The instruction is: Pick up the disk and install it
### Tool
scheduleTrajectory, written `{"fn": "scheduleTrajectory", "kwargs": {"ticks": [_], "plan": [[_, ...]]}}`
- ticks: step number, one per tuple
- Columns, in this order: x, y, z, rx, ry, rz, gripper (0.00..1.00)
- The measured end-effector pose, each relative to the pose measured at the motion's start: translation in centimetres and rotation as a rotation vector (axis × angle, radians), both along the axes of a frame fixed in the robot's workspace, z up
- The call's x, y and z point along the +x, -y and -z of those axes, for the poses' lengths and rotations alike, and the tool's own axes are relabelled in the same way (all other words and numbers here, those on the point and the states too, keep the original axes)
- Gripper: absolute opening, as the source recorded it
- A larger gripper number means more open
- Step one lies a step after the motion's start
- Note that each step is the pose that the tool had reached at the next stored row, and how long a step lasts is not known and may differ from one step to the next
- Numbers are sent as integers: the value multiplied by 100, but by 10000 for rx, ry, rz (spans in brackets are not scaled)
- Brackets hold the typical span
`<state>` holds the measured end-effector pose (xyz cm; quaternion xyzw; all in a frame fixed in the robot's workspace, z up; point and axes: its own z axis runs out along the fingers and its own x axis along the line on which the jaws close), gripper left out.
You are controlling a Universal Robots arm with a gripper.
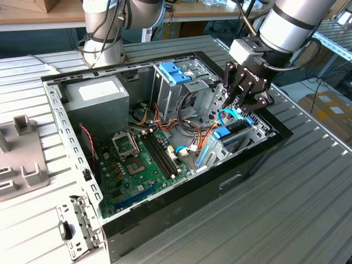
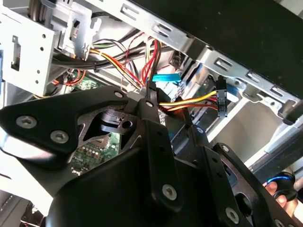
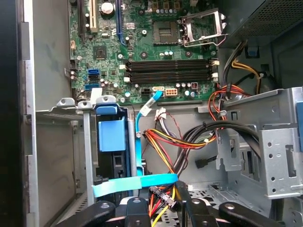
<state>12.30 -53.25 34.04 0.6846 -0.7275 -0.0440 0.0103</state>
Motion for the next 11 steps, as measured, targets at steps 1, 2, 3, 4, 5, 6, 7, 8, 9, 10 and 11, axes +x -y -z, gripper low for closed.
{"fn": "scheduleTrajectory", "kwargs": {"ticks": [1, 2, 3, 4, 5, 6, 7, 8, 9, 10, 11], "plan": [[0, 13, -1, -1, 0, 38, 33], [0, 21, -1, -2, 0, 75, 33], [0, 28, -1, -1, 0, 144, 33], [0, 31, -1, -2, -1, 235, 33], [1, 32, -1, -1, -3, 354, 33], [1, 32, 0, -1, -4, 457, 33], [1, 33, 0, 0, -4, 615, 33], [1, 33, 0, -1, -5, 728, 33], [1, 33, 1, 0, -5, 829, 33], [2, 33, 2, -1, -6, 1020, 33], [6, 34, 3, -2, -7, 1086, 33]]}}
